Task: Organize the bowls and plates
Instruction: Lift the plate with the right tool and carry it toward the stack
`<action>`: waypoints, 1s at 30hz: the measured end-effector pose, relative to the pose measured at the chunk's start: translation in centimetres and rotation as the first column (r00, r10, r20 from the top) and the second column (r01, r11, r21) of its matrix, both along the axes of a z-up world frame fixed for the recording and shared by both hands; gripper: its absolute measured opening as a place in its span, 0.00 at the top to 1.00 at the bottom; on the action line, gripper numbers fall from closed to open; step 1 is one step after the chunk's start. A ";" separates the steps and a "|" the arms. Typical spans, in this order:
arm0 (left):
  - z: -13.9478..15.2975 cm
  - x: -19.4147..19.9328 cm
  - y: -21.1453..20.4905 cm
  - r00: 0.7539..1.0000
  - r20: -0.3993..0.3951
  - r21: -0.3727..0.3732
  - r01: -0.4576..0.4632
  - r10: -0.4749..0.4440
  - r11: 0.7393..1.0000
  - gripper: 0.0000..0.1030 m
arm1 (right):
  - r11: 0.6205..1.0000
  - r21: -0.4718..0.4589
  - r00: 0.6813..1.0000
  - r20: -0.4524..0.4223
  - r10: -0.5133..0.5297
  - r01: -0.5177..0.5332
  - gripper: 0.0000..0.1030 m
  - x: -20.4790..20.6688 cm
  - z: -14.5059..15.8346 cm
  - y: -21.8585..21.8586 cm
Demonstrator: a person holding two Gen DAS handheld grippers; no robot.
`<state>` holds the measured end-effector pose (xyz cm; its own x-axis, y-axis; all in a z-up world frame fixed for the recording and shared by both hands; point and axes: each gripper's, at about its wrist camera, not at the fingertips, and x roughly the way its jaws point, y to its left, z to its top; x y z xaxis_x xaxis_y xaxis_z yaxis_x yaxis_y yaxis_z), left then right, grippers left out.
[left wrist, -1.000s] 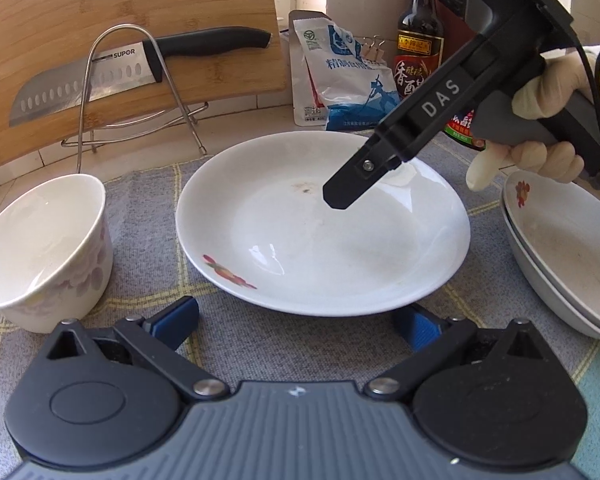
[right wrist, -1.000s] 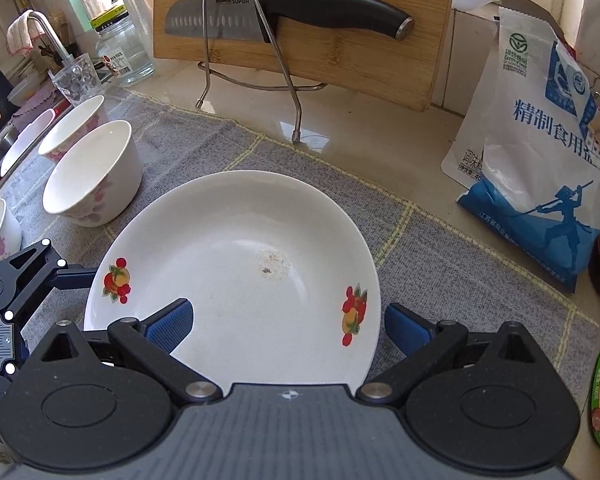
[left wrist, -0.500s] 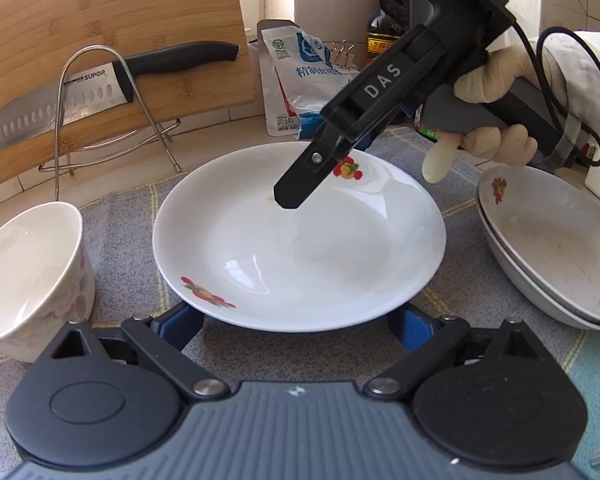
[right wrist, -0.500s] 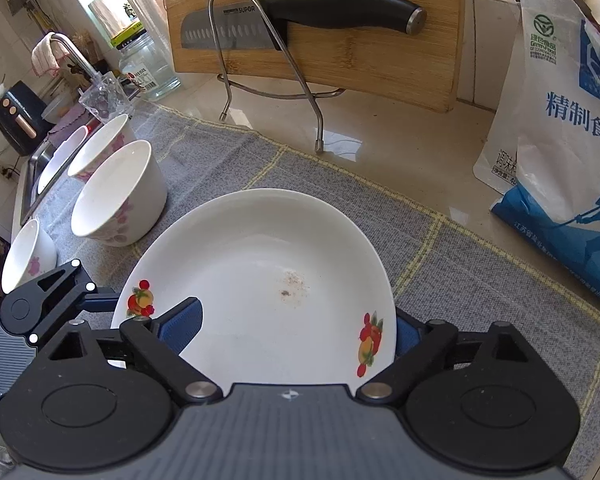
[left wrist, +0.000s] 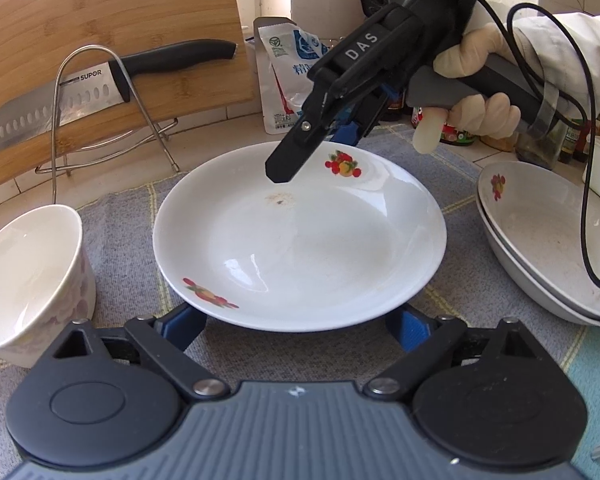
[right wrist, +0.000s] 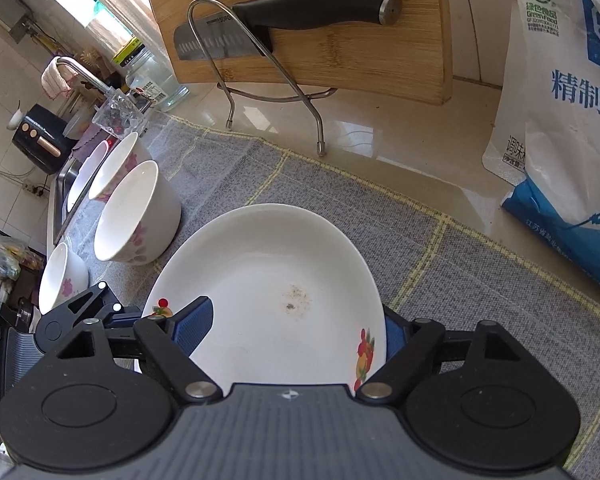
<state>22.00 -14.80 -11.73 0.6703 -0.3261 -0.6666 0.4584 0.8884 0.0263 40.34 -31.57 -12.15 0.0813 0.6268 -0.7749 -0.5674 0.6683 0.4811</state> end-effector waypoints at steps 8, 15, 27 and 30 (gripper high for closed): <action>0.0 -0.1 0.1 1.000 -0.009 0.008 0.007 -0.007 1.000 0.08 | 1.000 0.001 1.000 -0.010 -0.002 0.002 0.14 -0.2 0.3 -0.1; 0.3 -0.6 0.2 1.000 -0.010 0.015 0.012 -0.012 1.000 0.08 | 1.000 0.005 1.000 0.003 -0.002 0.002 0.14 -1.0 1.1 0.1; 2.1 -2.9 -0.2 0.999 -0.002 0.020 0.041 -0.041 0.999 0.08 | 0.999 0.030 0.999 0.029 -0.019 0.018 0.14 -4.0 3.5 -0.6; 2.5 -3.6 -0.5 0.999 -0.001 0.019 0.048 -0.048 0.999 0.08 | 0.999 0.031 0.999 0.039 -0.025 0.024 0.14 -5.0 4.1 -0.9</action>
<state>18.43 -15.30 -9.18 0.6534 -0.3457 -0.6735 0.5009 0.8645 0.0423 35.33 -32.43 -8.09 0.1272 0.6477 -0.7512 -0.5701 0.6675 0.4790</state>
